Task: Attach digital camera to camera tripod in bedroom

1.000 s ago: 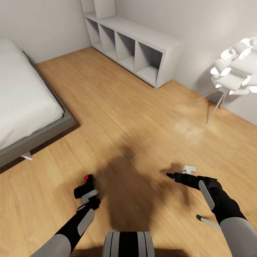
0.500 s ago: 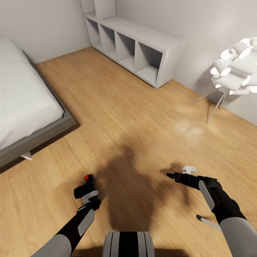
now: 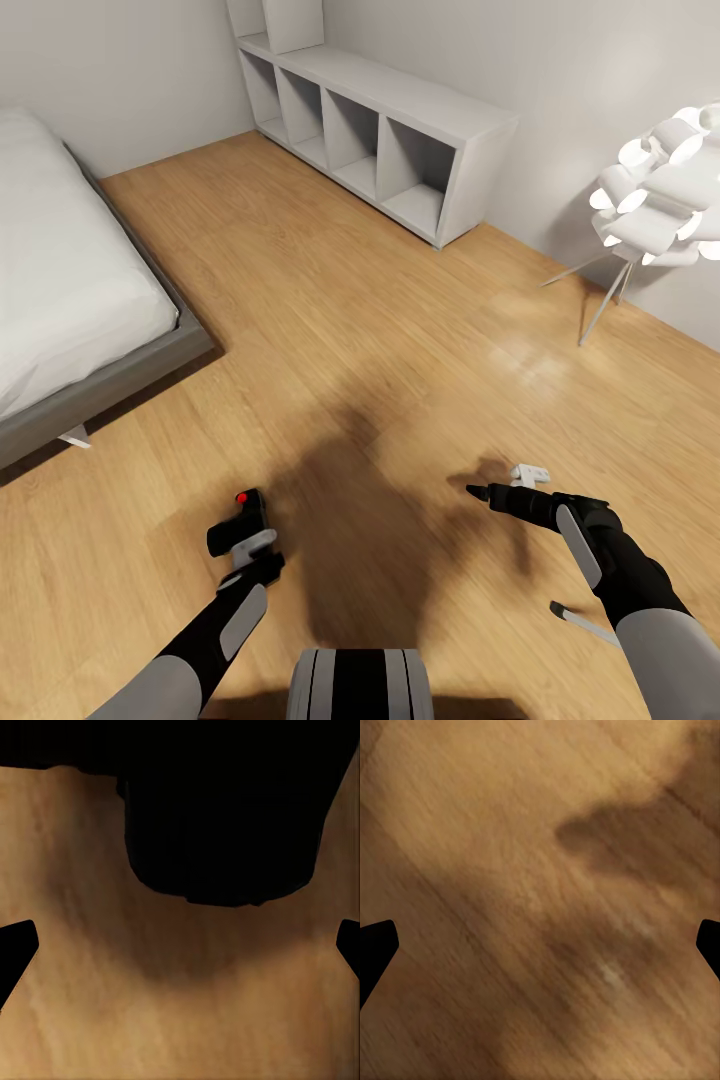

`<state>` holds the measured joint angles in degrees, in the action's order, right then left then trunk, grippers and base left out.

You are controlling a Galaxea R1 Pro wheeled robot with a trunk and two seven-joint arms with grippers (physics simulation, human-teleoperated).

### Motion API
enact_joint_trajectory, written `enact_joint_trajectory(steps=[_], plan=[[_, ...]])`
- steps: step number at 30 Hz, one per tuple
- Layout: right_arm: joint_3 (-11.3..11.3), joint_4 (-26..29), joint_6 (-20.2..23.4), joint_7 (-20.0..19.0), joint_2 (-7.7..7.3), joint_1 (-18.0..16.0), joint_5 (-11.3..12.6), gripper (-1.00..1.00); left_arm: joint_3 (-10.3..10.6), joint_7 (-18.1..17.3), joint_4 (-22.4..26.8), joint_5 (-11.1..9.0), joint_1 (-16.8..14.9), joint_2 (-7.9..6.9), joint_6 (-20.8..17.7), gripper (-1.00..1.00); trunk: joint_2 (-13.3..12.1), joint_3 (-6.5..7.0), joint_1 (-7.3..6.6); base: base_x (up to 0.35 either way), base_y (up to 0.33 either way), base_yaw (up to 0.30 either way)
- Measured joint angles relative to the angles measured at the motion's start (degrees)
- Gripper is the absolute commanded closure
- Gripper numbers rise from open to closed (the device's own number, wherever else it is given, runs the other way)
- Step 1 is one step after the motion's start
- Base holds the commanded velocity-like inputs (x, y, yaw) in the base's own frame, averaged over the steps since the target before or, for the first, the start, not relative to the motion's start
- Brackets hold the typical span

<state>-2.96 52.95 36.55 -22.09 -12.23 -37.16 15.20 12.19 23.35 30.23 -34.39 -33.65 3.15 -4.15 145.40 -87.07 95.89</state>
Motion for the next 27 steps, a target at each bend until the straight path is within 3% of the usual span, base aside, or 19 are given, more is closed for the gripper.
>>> enact_joint_trajectory(steps=[6,14,27], plan=[[0.00,0.00,0.00,0.00,0.00,0.00,0.03,-1.00,-0.03,-0.07,-0.41,-0.22,0.00,-0.02,2.88,-1.00,0.00,0.00,-0.01,0.049,0.000,0.000],[0.00,0.00,0.00,0.00,0.00,0.00,0.04,-1.00,0.28,-0.10,-0.75,-0.15,-0.01,-0.02,3.25,-1.00,0.00,0.00,-0.01,0.180,0.000,0.000],[0.00,0.00,0.00,0.00,0.00,0.00,0.04,-1.00,0.41,-0.11,-0.86,-0.20,0.01,-0.02,3.27,-1.00,0.00,0.00,0.00,0.017,0.000,0.000]])
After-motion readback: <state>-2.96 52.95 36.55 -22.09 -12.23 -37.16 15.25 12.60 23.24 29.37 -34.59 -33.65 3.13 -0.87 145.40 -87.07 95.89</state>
